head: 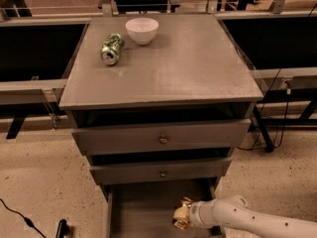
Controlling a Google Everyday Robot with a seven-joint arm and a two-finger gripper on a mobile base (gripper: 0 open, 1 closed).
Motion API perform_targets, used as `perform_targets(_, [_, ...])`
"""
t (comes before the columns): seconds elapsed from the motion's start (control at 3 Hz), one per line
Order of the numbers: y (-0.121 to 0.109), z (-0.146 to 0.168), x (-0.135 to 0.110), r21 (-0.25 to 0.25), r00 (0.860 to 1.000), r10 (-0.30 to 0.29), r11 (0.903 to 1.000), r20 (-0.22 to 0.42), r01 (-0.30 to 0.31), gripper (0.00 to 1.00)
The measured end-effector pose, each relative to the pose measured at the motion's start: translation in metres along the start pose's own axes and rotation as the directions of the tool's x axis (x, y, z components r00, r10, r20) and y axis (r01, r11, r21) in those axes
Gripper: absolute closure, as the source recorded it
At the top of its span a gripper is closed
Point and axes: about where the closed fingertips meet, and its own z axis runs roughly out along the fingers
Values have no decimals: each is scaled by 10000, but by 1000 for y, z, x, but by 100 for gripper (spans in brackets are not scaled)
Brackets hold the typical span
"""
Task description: Pick orange can from bottom drawer and place on counter
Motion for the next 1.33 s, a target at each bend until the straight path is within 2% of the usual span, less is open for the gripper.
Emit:
perform_targets(0.33, [-14, -17, 12, 1419, 9945, 1041, 9843, 136, -1050, 100])
perform_targets(0.67, [-34, -78, 35, 3308, 9863, 1644, 9300, 158, -1603, 100])
perform_targets(1.0, [-32, -123, 24, 4021, 9977, 566, 9131, 384, -673, 100])
perform_targets(1.33, [-30, -124, 0, 4042, 9950, -466, 9146, 885, 69, 100])
